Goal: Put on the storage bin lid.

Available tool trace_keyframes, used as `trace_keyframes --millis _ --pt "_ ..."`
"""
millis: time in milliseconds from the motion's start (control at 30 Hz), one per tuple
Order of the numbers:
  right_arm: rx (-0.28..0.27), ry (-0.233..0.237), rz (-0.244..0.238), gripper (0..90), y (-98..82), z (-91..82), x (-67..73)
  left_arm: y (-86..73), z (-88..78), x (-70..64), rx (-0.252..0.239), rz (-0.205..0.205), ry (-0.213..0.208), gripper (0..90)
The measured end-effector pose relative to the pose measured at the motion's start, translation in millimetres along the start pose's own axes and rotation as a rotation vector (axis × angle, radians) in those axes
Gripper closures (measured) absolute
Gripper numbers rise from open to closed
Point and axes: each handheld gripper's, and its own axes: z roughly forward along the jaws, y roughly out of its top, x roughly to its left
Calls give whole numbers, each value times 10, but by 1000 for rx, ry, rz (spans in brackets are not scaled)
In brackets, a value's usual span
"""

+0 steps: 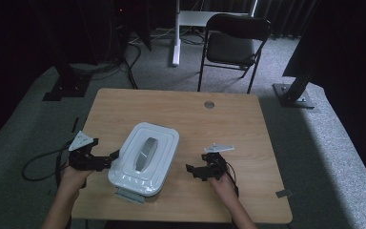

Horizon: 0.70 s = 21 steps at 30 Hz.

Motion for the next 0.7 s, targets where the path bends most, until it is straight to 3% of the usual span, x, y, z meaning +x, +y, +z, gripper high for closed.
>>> trace_keyframes --millis 200,333,533,700 --pt "1 -4 -5 124 2 0 4 -159 62 163 30 -28 68 17" --pt "0 -8 -6 124 1 3 3 -274 132 269 58 -57 91 17" --pt "3 -9 -8 124 2 12 5 -444 290 327 102 -71 83 17" --pt "3 -10 -11 124 6 19 10 -513 405 272 132 -55 56 17"
